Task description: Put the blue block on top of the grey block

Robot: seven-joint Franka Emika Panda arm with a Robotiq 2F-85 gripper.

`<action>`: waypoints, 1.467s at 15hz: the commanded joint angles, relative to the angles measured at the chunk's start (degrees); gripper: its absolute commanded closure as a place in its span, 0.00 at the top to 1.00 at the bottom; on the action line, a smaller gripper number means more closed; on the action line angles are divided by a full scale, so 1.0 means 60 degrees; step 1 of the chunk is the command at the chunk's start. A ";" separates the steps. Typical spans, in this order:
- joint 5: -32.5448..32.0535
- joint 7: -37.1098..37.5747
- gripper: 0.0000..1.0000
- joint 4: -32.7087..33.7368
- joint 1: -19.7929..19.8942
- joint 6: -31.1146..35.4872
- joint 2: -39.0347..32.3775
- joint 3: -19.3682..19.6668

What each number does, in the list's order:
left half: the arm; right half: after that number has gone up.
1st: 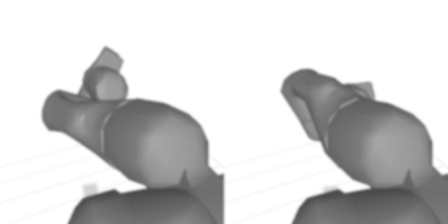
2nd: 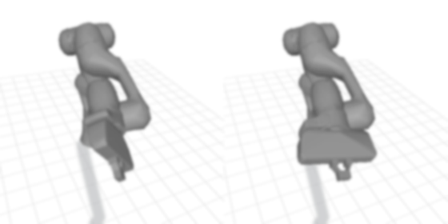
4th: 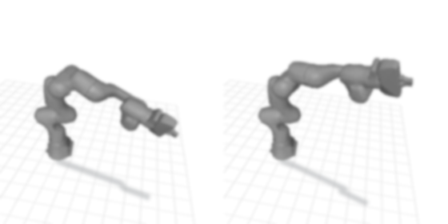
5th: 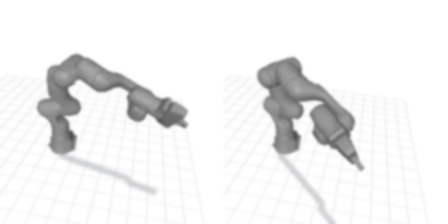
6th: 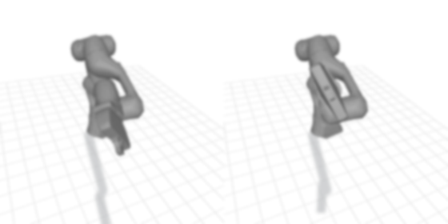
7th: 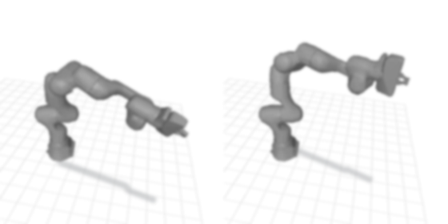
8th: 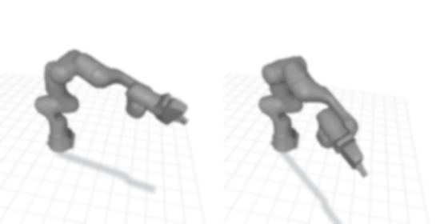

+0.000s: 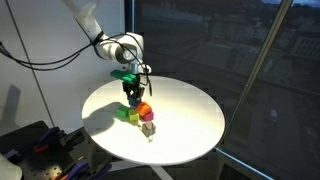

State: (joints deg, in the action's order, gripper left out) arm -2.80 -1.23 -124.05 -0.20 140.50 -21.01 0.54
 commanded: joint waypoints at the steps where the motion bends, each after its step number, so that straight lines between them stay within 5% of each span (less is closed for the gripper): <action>1: 0.0255 -0.0579 0.33 -0.0205 0.0285 -0.0319 0.0456 -0.0105; 22: 0.0465 -0.1265 0.33 -0.0102 0.0997 -0.1272 0.1138 0.0276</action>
State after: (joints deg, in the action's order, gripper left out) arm -0.92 -7.26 -124.40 4.99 134.50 -15.52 1.59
